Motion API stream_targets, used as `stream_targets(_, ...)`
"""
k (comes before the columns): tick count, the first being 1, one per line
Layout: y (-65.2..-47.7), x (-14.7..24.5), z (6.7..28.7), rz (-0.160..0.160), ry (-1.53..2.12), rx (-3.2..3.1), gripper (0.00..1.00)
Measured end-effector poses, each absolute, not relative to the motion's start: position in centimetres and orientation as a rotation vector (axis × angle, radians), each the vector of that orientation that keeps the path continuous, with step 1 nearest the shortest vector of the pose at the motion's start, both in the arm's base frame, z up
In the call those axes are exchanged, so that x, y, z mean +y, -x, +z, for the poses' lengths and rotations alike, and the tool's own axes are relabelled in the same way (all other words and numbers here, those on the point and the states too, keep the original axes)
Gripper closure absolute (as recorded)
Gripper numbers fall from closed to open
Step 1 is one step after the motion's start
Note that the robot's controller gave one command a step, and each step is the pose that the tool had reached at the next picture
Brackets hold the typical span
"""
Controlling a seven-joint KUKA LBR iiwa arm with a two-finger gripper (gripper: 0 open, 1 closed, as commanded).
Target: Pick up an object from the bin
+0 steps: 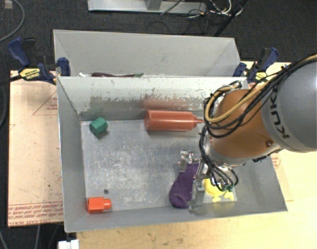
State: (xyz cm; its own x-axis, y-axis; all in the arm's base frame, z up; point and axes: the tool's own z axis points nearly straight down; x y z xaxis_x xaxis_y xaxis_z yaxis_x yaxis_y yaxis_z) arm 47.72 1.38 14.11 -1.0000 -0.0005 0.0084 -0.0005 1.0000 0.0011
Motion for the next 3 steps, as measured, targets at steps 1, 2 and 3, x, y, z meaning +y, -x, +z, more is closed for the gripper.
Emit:
stream_targets(1,-47.9,1.4,14.5,-0.002,0.000,-3.141,0.00)
stream_targets(2,-48.3,1.1,7.3,-0.005,-0.301,-3.120,1.00)
stream_targets(3,-48.3,1.1,7.3,-0.005,-0.301,-3.120,1.00)
